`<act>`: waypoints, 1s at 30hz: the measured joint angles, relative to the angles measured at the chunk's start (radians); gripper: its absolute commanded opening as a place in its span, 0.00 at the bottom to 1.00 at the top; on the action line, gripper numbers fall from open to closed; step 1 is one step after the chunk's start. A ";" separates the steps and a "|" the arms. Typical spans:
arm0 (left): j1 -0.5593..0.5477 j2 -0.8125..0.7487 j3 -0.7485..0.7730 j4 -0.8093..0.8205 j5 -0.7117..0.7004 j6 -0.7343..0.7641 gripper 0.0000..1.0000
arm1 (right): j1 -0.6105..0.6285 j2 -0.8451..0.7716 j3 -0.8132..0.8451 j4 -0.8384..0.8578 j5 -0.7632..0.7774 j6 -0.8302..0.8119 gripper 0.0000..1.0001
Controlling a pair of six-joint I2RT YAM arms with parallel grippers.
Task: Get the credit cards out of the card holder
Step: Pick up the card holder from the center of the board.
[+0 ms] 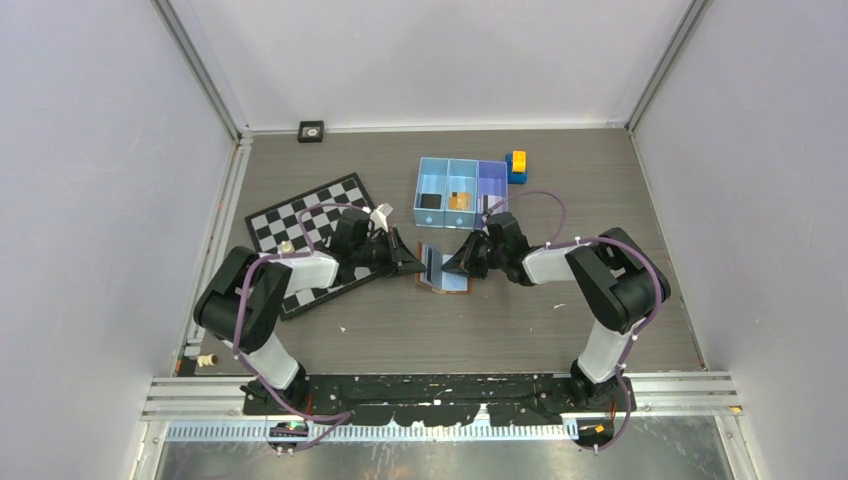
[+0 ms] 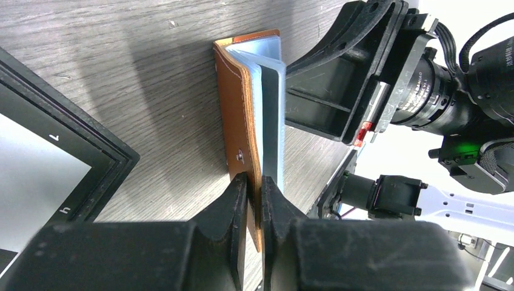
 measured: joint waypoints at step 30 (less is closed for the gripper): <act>0.000 -0.036 0.003 -0.064 -0.037 0.031 0.00 | -0.056 -0.416 -0.076 -0.239 0.253 -0.099 0.29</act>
